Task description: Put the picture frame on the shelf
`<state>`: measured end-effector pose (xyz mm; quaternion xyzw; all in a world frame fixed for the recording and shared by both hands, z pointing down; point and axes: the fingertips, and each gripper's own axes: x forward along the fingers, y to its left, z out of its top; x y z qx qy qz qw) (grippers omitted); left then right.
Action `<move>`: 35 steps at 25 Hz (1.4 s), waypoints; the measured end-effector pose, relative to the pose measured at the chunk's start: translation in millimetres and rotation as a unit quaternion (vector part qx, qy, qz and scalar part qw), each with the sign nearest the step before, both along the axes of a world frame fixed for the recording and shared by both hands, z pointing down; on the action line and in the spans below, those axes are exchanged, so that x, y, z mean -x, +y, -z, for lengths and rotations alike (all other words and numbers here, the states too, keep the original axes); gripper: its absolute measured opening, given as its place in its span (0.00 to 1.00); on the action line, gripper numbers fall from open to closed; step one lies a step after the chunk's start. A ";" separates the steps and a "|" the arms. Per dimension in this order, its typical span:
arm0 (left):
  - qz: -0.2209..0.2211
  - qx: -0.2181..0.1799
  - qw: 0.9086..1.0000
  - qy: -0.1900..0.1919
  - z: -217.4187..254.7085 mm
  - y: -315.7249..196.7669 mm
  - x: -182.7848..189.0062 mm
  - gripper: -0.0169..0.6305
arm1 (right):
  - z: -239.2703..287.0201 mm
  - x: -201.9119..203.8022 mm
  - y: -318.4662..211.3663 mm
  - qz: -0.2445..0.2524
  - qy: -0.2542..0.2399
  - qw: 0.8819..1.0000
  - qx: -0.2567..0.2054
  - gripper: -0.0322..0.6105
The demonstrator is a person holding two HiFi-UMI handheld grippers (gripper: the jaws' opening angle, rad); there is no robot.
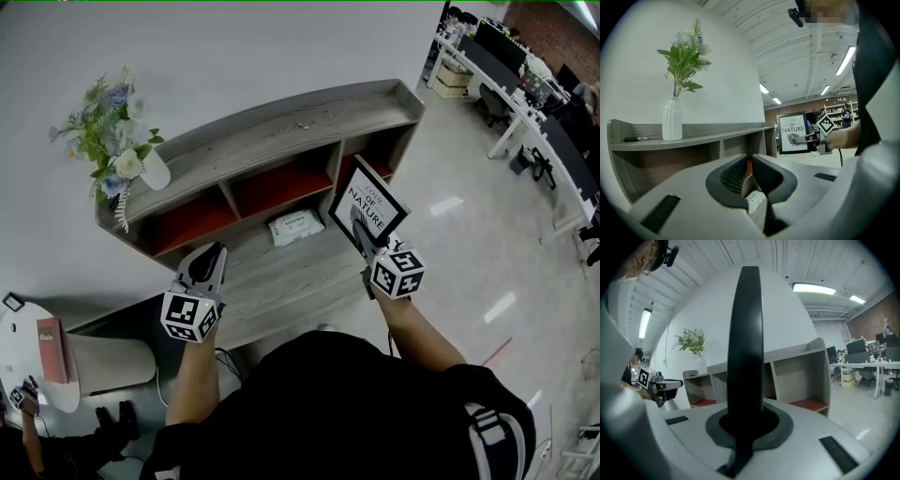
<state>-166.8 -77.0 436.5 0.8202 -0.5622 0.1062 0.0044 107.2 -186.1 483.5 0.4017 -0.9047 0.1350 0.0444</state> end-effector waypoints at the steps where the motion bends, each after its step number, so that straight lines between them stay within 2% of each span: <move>1: 0.000 0.000 1.000 -0.001 0.2 -1.4 -1.3 0.10 | -0.9 -0.5 -1.3 0.002 0.001 1.000 0.000 0.09; 24: 0.041 -0.008 0.999 -0.010 1.3 -33.7 -24.7 0.10 | -3.0 -8.6 -48.6 0.037 -0.015 0.999 0.001 0.09; 35: 0.045 -0.011 0.999 -0.007 0.1 -55.5 -34.3 0.10 | -3.9 -10.6 -63.8 0.057 -0.015 0.998 0.001 0.09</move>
